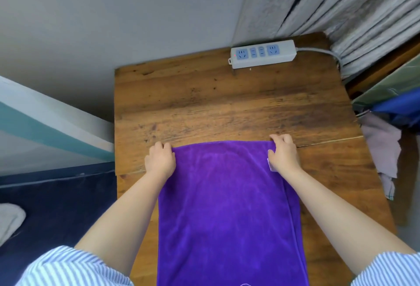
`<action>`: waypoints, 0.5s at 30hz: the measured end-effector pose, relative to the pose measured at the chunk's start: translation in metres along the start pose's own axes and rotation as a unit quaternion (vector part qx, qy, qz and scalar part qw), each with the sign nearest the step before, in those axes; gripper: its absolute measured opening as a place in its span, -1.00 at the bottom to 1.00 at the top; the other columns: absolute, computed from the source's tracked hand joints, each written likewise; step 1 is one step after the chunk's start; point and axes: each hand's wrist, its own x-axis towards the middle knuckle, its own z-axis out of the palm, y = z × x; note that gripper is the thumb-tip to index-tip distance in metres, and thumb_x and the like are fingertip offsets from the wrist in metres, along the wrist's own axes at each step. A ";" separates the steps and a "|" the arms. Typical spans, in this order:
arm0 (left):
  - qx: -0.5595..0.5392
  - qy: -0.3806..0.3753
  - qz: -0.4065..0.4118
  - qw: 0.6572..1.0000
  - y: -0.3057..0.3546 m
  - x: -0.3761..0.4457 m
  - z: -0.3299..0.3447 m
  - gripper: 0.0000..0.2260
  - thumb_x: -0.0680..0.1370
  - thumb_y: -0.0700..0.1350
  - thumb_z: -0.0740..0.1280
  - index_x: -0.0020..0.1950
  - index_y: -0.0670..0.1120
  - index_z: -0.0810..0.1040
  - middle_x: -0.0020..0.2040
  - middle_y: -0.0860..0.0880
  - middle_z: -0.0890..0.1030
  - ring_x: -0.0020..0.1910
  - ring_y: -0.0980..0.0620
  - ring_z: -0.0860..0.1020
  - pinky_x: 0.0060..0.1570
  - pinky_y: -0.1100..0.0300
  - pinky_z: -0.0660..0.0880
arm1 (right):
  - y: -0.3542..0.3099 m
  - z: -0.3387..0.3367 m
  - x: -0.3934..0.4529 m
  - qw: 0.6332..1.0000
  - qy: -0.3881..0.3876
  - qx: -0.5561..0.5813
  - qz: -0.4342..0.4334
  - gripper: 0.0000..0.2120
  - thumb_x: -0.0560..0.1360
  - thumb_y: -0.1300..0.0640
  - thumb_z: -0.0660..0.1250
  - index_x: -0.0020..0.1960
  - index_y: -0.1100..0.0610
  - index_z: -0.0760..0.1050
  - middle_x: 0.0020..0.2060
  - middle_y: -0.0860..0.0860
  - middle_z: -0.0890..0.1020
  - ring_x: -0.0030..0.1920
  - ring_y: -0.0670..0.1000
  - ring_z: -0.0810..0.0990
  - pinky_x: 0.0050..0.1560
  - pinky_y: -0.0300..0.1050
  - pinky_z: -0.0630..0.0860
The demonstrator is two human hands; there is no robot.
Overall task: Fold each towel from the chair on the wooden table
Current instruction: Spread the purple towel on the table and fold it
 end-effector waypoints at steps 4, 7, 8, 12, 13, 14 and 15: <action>0.029 0.022 0.006 0.999 -0.004 0.007 0.005 -0.76 0.58 -0.07 0.17 0.22 -0.09 0.44 0.20 -0.11 0.50 0.23 -0.13 0.41 0.23 0.02 0.28 | -0.001 0.002 0.008 1.000 -0.008 0.014 -0.024 -0.69 0.48 0.34 0.21 0.22 0.28 0.46 0.20 0.21 0.50 0.23 0.18 0.44 0.19 -0.15 0.31; 0.004 0.047 0.016 0.999 -0.006 0.005 0.006 -0.80 0.57 -0.10 0.17 0.10 -0.09 0.53 0.10 -0.09 0.58 0.19 -0.12 0.44 0.27 0.00 0.20 | 0.000 -0.008 0.006 0.996 -0.003 0.056 -0.062 -0.82 0.45 0.35 0.26 0.02 0.33 0.55 -0.01 0.23 0.59 0.03 0.17 0.52 -0.12 -0.19 0.26; -0.016 0.059 0.024 0.998 -0.005 0.003 0.005 -0.80 0.57 -0.11 0.18 0.08 -0.10 0.55 0.07 -0.10 0.58 0.17 -0.12 0.45 0.27 0.00 0.20 | 0.002 -0.013 0.003 0.995 -0.004 0.079 -0.068 -0.85 0.45 0.34 0.28 -0.02 0.33 0.56 -0.08 0.20 0.60 -0.03 0.14 0.52 -0.17 -0.20 0.24; -0.181 0.017 0.083 0.980 -0.002 -0.011 -0.004 -0.84 0.56 -0.18 0.21 -0.01 -0.22 0.54 0.02 -0.23 0.60 0.08 -0.18 0.51 -0.04 0.13 0.34 | 0.016 -0.032 -0.015 0.969 -0.118 0.218 -0.016 -0.91 0.46 0.39 0.26 -0.13 0.27 0.52 -0.35 0.07 0.52 -0.31 0.06 0.49 -0.45 -0.30 0.44; -0.215 -0.017 0.096 0.972 -0.003 -0.016 -0.006 -0.87 0.56 -0.21 0.21 -0.05 -0.23 0.53 0.00 -0.27 0.60 0.04 -0.19 0.52 -0.14 0.15 0.29 | 0.022 -0.035 -0.020 0.959 -0.160 0.234 0.010 -0.89 0.47 0.41 0.25 -0.15 0.26 0.50 -0.38 0.06 0.49 -0.39 0.03 0.49 -0.53 -0.34 0.46; -0.231 -0.057 0.105 0.966 -0.004 -0.019 -0.006 -0.87 0.56 -0.24 0.21 -0.07 -0.24 0.53 0.00 -0.28 0.60 0.02 -0.19 0.52 -0.22 0.18 0.23 | 0.028 -0.037 -0.023 0.952 -0.198 0.231 0.036 -0.86 0.47 0.41 0.25 -0.19 0.23 0.48 -0.39 0.07 0.48 -0.44 0.01 0.48 -0.58 -0.37 0.46; -0.229 -0.099 0.108 0.962 -0.005 -0.023 -0.006 -0.87 0.56 -0.25 0.21 -0.05 -0.26 0.54 0.01 -0.30 0.60 0.00 -0.19 0.52 -0.25 0.22 0.20 | 0.037 -0.038 -0.028 0.948 -0.230 0.209 0.063 -0.83 0.48 0.40 0.25 -0.23 0.20 0.46 -0.39 0.08 0.46 -0.49 -0.01 0.49 -0.60 -0.36 0.45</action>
